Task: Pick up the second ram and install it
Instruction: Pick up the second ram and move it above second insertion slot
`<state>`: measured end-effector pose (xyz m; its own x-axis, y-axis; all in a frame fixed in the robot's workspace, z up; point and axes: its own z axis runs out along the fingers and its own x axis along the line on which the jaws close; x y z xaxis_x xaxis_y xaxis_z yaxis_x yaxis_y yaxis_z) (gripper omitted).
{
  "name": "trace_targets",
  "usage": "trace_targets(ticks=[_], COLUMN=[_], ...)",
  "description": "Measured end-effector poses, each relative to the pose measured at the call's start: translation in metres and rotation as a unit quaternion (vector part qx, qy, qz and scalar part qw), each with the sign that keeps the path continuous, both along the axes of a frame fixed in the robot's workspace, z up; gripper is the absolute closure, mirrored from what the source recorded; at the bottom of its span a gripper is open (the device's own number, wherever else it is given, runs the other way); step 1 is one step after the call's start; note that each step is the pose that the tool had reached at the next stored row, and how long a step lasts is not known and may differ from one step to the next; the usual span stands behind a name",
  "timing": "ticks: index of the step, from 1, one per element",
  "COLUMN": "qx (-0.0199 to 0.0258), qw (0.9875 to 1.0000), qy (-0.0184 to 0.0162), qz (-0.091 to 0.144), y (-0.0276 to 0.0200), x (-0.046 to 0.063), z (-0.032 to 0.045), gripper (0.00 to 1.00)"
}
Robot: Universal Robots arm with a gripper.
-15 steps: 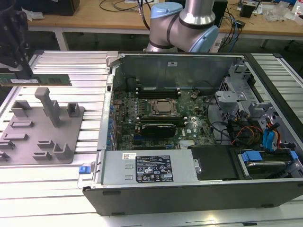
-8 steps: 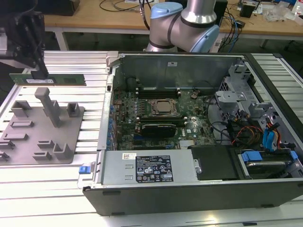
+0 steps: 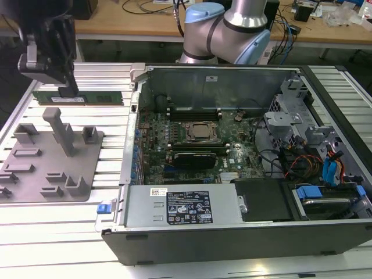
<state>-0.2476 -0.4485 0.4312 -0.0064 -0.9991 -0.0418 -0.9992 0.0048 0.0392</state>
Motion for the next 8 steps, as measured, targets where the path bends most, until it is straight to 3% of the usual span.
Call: trace_targets(ticks=[8], qx=[0.0], qw=[1.0], qy=[0.0], qz=[0.0], y=[0.0], x=[0.037], z=[-0.0001], gripper=[0.91])
